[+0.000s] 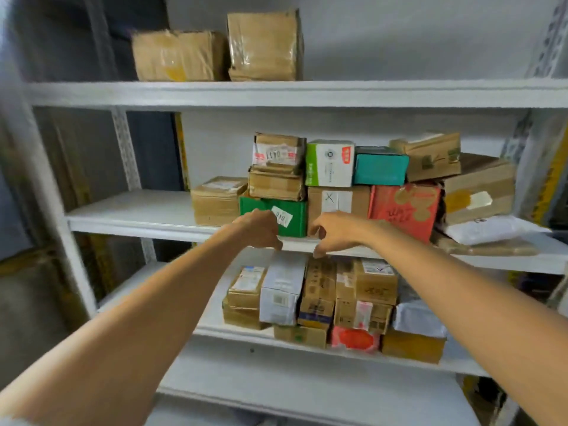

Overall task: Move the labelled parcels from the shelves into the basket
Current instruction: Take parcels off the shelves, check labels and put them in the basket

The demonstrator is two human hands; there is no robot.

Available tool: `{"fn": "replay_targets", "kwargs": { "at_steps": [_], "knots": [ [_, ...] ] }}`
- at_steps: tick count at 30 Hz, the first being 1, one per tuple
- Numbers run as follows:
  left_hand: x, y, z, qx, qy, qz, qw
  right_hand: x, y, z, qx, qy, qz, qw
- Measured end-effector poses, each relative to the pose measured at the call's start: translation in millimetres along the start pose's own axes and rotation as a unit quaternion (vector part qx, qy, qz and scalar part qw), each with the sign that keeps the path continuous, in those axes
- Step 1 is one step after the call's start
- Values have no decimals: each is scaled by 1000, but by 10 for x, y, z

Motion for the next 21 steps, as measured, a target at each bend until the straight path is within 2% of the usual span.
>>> {"fn": "replay_targets", "kwargs": {
  "at_steps": [7,13,21],
  "knots": [
    [902,131,-175,-18,-20,-38,999,639,921,-29,0,-2,-60,998],
    [1680,472,-371,-23,-29,-93,995,987,1565,-85,-6,1,-66,998],
    [2090,887,-547,-24,-39,-93,995,1222,2186,-310,-53,42,-73,995]
  ]
}}
Point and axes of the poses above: each hand's wrist, its own y-axis towards the middle knuckle, its own z-axis out of the palm, x = y × z, the point moved 3 cm from there along y, towards the middle knuckle, and after that the axes turned 9 degrees about -z, right-handed, at the moved point
